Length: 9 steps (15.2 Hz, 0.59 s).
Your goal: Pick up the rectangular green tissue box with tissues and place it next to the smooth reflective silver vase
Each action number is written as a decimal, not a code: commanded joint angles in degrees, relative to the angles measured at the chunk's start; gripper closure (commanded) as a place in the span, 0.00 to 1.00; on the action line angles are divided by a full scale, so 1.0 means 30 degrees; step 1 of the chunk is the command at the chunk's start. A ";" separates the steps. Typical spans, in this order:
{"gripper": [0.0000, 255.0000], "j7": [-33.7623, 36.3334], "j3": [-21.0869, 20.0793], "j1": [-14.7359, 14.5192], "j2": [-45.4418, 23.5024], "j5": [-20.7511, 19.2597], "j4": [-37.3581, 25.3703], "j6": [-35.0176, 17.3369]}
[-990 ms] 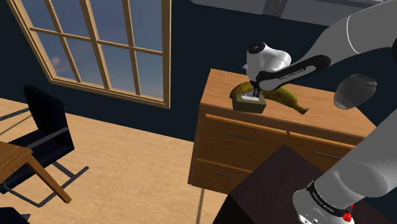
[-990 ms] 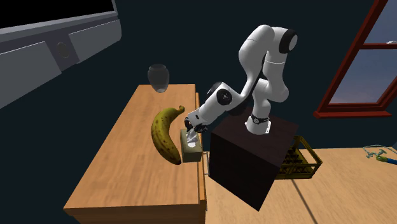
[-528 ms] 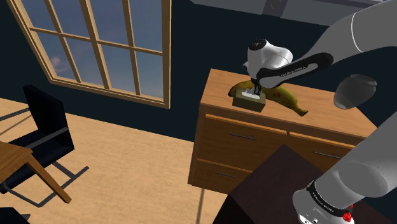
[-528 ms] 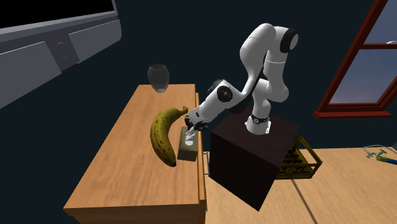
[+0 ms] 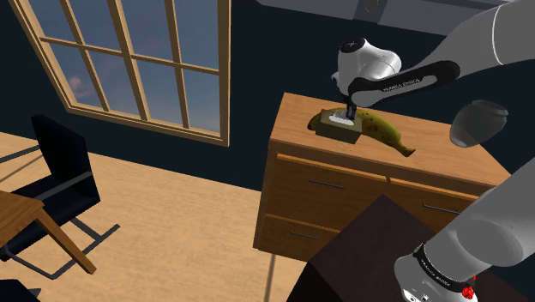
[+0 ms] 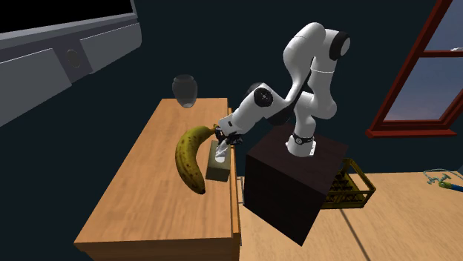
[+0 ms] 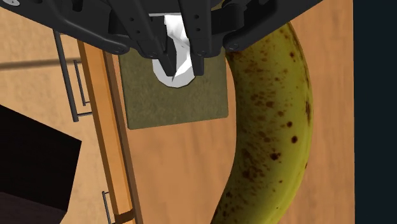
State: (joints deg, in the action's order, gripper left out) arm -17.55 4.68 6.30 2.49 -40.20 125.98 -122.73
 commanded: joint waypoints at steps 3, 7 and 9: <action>1.00 -0.0566 -0.0055 -0.0063 0.0442 0.0334 -0.0455 0.0769; 1.00 -0.1144 -0.0104 -0.0122 0.0833 0.0647 -0.1007 0.1571; 1.00 -0.1425 -0.0128 -0.0150 0.1006 0.0791 -0.1307 0.1976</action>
State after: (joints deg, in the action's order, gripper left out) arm -21.27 4.22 5.80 5.11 -37.99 122.31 -117.27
